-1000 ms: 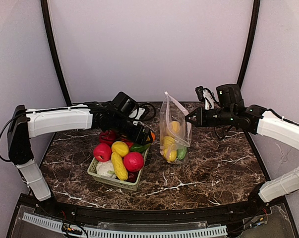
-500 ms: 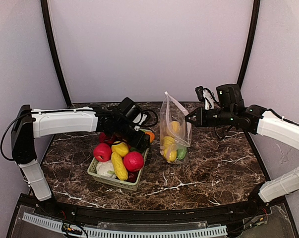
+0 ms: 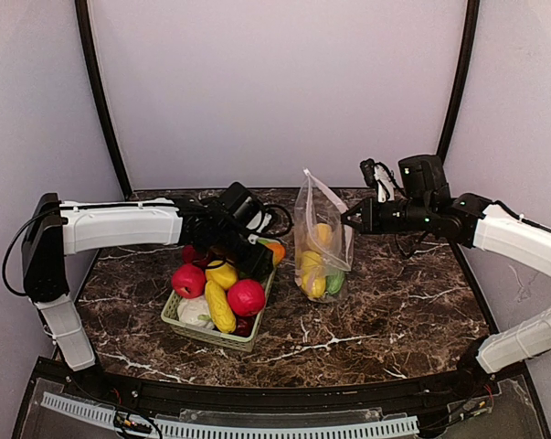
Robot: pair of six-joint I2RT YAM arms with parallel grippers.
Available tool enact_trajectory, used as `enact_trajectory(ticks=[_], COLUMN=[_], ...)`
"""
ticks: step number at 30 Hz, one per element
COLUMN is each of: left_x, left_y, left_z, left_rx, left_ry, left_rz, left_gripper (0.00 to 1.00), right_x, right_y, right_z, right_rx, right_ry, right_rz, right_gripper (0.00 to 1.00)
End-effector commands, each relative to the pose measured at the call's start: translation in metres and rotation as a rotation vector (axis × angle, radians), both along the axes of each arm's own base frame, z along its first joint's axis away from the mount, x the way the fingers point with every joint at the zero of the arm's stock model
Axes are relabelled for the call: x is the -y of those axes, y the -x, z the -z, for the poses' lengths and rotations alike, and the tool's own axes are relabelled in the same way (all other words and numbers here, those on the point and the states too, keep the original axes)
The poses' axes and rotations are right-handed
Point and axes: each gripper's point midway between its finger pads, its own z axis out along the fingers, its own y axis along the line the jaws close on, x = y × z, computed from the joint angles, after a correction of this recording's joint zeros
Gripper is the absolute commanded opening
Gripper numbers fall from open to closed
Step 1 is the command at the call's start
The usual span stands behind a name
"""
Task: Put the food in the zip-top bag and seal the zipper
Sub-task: Pick up the fake fruit from the bin, then place the fake fruit in the zipper food storage bag.
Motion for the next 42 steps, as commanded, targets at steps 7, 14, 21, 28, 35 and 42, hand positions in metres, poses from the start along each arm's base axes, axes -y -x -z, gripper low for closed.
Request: enact_trajectory(ticks=[7, 14, 21, 28, 35, 42], left_x=[0.005, -0.004, 0.002, 0.042, 0.073, 0.079], left_y=[0.002, 0.0, 0.016, 0.045, 0.051, 0.048], left_z=[-0.035, -0.087, -0.14, -0.19, -0.175, -0.141], left_rx=[0.046, 0.153, 0.171, 0.092, -0.043, -0.13], left_ry=[0.081, 0.187, 0.348, 0.536, 0.593, 0.543], left_rz=[0.004, -0.037, 0.005, 0.123, 0.134, 0.09], left_gripper=[0.53, 0.53, 0.53, 0.53, 0.52, 0.51], right_x=[0.001, 0.001, -0.001, -0.009, -0.025, -0.031], right_y=[-0.002, -0.002, -0.001, 0.001, 0.007, 0.011], right_z=[-0.014, -0.015, -0.016, -0.017, -0.019, -0.018], right_rx=[0.039, 0.042, 0.044, 0.058, 0.083, 0.093], right_ry=[-0.036, -0.038, -0.036, -0.025, 0.003, 0.013], right_rz=[0.01, 0.01, -0.005, -0.031, -0.056, -0.074], right_gripper=[0.0, 0.0, 0.0, 0.0, 0.0, 0.0])
